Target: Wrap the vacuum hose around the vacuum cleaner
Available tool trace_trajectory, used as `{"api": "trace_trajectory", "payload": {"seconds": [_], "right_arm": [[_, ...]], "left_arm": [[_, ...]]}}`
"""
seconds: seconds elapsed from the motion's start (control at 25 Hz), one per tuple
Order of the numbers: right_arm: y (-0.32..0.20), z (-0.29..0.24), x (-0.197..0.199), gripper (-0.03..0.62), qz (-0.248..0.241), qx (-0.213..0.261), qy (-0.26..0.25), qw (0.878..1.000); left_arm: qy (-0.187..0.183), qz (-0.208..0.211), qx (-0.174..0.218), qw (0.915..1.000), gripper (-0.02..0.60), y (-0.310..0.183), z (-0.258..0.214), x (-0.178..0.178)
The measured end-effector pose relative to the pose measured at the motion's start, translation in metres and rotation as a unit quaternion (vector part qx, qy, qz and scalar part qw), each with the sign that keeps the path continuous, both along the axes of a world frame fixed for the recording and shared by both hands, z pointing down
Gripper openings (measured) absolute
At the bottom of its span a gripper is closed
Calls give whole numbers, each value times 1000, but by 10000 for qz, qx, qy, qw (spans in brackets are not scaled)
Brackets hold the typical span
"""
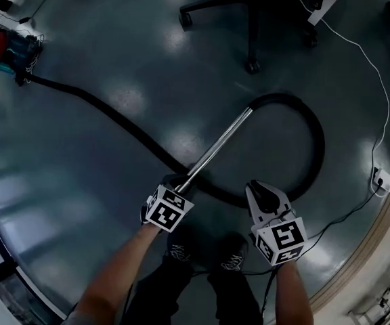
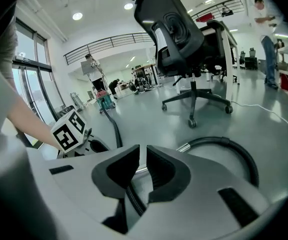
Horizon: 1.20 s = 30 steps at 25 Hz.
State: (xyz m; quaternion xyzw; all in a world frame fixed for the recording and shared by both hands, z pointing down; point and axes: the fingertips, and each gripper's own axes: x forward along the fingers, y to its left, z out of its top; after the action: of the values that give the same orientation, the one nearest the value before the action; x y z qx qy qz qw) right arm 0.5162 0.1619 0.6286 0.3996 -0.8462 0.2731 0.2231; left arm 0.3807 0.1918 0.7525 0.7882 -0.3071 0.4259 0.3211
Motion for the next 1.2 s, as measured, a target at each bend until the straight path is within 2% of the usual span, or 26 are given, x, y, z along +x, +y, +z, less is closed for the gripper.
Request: {"api": "trace_trajectory", "payload": {"seconds": [0.16, 0.32, 0.48, 0.72, 0.96, 1.04, 1.2], "right_arm": [[3, 47, -9, 58, -153, -106, 25, 9998], [2, 81, -17, 115, -226, -213, 22, 9995], [1, 110, -24, 117, -228, -307, 48, 9993], [14, 136, -21, 117, -318, -517, 154, 9980], [21, 136, -10, 117, -248, -671, 162, 9973], [23, 135, -8, 117, -223, -714, 155, 9971], [26, 127, -2, 117, -173, -779, 160, 9967]], "left_arm": [[-184, 107, -220, 9995, 160, 11, 59, -6], [-361, 204, -285, 9987, 212, 14, 101, -14], [-524, 441, -240, 9974, 212, 6, 135, -16], [-542, 718, -202, 9957, 212, -9, 165, 5], [-686, 640, -475, 9945, 209, -17, 180, 9], [-723, 570, -585, 9940, 178, -15, 185, 8], [-727, 331, -723, 9942, 161, -10, 178, 8]]}}
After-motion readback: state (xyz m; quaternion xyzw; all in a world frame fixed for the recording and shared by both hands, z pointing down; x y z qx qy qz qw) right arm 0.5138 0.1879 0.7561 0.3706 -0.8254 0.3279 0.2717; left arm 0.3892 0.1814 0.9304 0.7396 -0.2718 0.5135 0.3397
